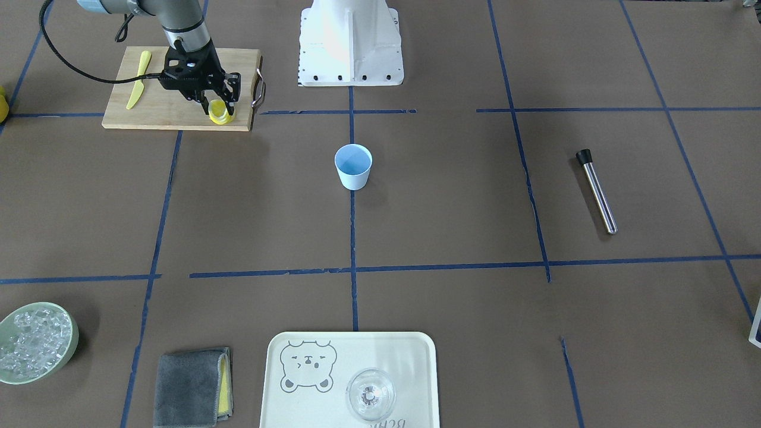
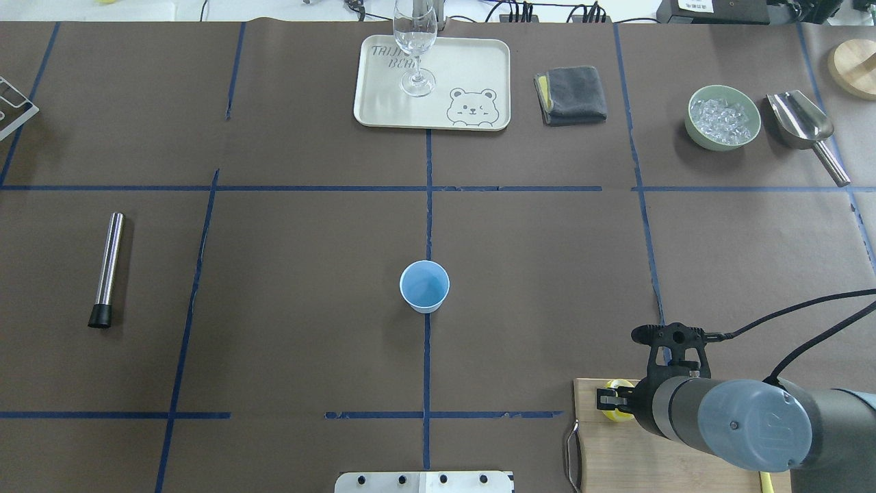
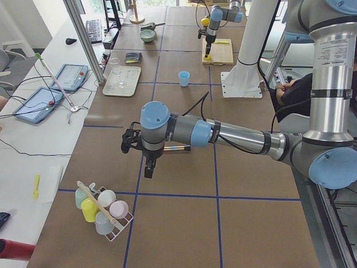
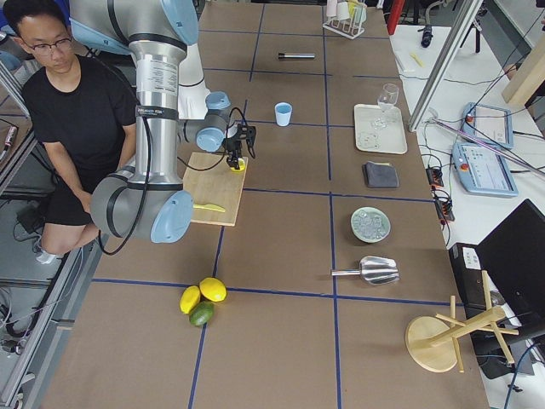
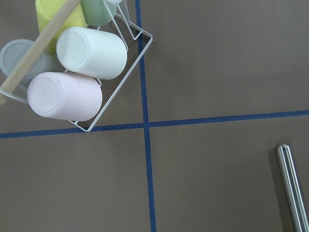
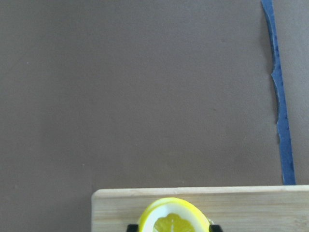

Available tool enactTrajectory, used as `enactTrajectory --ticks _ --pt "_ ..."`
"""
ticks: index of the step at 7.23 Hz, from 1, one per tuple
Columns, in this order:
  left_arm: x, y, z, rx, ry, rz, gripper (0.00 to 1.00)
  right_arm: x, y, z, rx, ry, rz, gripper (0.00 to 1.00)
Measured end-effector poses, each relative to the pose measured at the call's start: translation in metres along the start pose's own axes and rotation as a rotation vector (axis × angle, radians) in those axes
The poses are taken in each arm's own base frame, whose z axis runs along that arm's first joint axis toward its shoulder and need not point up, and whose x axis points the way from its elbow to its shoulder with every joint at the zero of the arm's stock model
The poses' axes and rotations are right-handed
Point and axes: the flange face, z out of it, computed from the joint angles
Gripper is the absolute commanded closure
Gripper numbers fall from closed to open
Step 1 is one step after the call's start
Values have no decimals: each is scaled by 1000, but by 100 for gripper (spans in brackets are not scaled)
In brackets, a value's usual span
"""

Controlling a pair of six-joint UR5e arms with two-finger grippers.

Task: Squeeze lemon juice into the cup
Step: 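Lift the lemon slice and carry it over the blue cup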

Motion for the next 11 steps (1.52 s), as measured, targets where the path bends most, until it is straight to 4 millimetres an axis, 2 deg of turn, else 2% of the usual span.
enactTrajectory --ticks 2,6,9,11 --pt "0 0 0 0 1 0 0 0 0 -6 -2 -6 1 52" --pt "0 0 0 0 1 0 0 0 -4 -30 -14 -36 10 52" --pt "0 0 1 -1 1 -1 0 0 -36 -59 -40 -86 73 52" --pt "-1 0 1 -2 1 -3 0 -9 -63 -82 -52 -144 116 52"
